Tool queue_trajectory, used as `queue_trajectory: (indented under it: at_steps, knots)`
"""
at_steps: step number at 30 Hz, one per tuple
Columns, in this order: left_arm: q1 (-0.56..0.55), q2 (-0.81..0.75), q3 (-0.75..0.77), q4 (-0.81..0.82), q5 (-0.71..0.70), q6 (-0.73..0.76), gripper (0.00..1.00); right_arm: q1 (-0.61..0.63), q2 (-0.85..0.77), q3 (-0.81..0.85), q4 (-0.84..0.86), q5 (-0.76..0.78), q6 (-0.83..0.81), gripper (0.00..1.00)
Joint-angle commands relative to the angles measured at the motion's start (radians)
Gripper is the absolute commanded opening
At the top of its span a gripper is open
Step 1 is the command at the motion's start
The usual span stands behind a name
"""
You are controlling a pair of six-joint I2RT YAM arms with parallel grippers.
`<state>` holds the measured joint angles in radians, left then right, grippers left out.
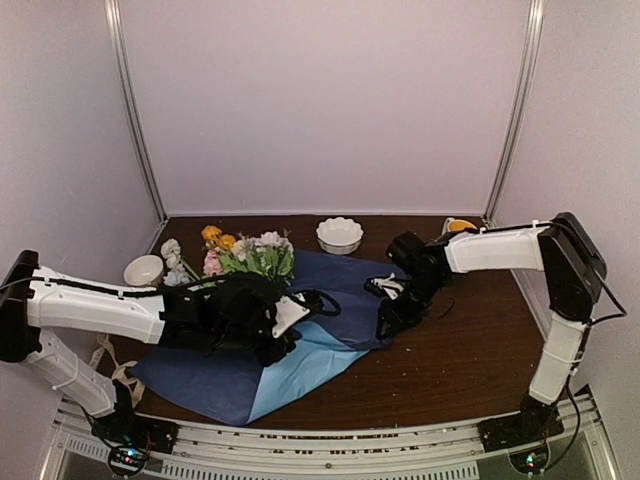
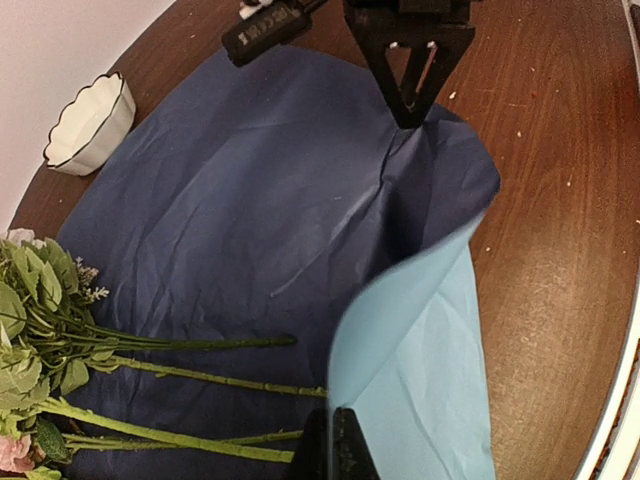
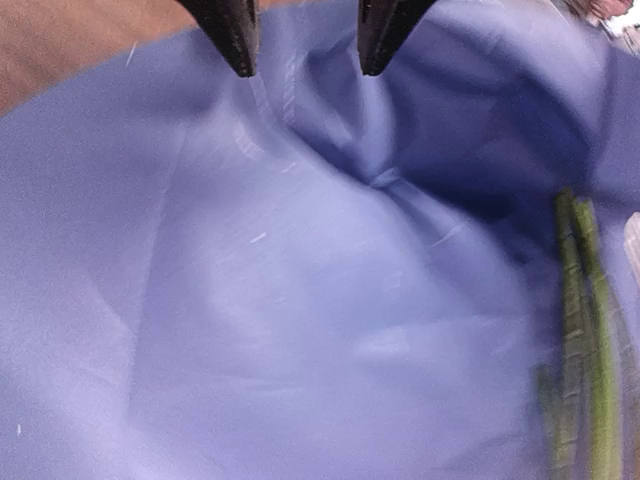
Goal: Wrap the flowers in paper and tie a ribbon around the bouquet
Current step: Adjust the bottom corner of the flattened wrapping paper at the center of the board.
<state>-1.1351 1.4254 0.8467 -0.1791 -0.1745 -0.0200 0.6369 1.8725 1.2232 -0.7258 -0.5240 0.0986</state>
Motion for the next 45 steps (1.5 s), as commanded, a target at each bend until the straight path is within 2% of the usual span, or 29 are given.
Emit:
queue_trajectory:
  at_steps: [1, 4, 7, 10, 12, 14, 16, 19, 21, 27, 35, 37, 41, 45]
  knots:
    - [0.006, -0.028, -0.017, 0.07, 0.046, 0.009, 0.0, 0.002, -0.219, -0.075, 0.089, -0.099, -0.019, 0.39]
    - [0.006, -0.055, -0.031, 0.081, 0.046, 0.008, 0.0, 0.028, -0.388, -0.244, 0.296, -0.093, -0.024, 0.49]
    - [0.006, -0.065, -0.036, 0.084, 0.062, 0.005, 0.0, 0.075, -0.554, -0.459, 0.599, -0.058, -0.102, 0.56]
    - [0.006, -0.063, -0.036, 0.081, 0.071, 0.001, 0.0, 0.148, -0.676, -0.63, 0.79, -0.08, -0.465, 0.64]
    - [0.006, -0.062, -0.037, 0.083, 0.077, 0.003, 0.0, 0.188, -0.705, -0.702, 0.885, -0.006, -0.622, 0.68]
    - [0.006, -0.06, -0.037, 0.087, 0.084, 0.004, 0.0, 0.195, -0.675, -0.69, 0.866, 0.016, -0.725, 0.69]
    - [0.006, -0.058, -0.035, 0.087, 0.093, 0.012, 0.0, 0.196, -0.593, -0.625, 0.772, 0.014, -0.802, 0.68]
    - [0.006, -0.059, -0.032, 0.084, 0.092, 0.02, 0.0, 0.2, -0.478, -0.538, 0.658, 0.013, -0.85, 0.63]
    - [0.006, -0.065, -0.033, 0.081, 0.091, 0.021, 0.0, 0.205, -0.44, -0.525, 0.657, 0.018, -0.867, 0.58]
    - [0.006, -0.086, -0.058, 0.087, 0.103, 0.016, 0.0, 0.216, -0.41, -0.529, 0.705, 0.054, -0.852, 0.26]
    - [0.006, -0.083, -0.066, 0.098, 0.125, 0.013, 0.0, 0.217, -0.398, -0.504, 0.667, 0.078, -0.832, 0.0]
    - [0.006, -0.083, -0.067, 0.096, 0.124, 0.015, 0.0, 0.21, -0.406, -0.501, 0.63, 0.071, -0.837, 0.0]
    - [0.006, -0.087, -0.077, 0.097, 0.122, 0.018, 0.0, 0.187, -0.41, -0.466, 0.521, -0.044, -0.827, 0.0]
    - [0.006, -0.101, -0.095, 0.085, 0.085, 0.03, 0.0, 0.176, -0.399, -0.406, 0.438, -0.102, -0.718, 0.0]
